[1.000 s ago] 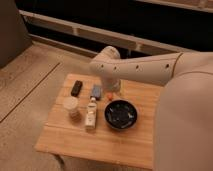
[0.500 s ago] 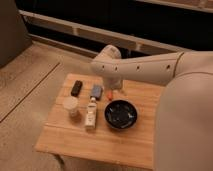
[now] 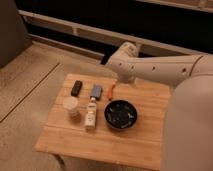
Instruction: Place the pepper in the ceramic cup
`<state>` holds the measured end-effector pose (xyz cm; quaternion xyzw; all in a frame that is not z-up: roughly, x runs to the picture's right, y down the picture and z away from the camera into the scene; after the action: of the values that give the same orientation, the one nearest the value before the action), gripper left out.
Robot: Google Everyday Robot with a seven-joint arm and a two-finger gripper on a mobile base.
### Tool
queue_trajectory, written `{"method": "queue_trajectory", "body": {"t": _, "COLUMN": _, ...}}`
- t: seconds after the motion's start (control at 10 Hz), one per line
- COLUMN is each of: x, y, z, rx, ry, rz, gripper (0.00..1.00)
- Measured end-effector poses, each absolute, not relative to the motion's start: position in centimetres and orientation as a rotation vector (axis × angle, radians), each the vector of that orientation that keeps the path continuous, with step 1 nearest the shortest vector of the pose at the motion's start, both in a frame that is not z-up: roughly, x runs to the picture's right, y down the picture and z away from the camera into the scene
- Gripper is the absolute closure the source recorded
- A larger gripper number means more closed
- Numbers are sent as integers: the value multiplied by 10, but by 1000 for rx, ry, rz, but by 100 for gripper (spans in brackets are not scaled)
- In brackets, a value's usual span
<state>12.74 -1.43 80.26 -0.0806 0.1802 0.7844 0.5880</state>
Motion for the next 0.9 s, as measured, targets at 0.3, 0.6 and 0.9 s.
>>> {"method": "queue_trajectory", "body": {"t": 0.3, "x": 115, "y": -6, "z": 829, "rx": -413, "ry": 324, "rz": 1809, "gripper": 35}}
{"method": "queue_trajectory", "body": {"t": 0.6, "x": 103, "y": 7, "z": 854, "rx": -590, "ry": 332, "rz": 1630, "gripper": 35}}
{"method": "queue_trajectory", "body": {"t": 0.9, "x": 125, "y": 20, "z": 890, "rx": -647, "ry": 461, "rz": 1480, "gripper": 35}}
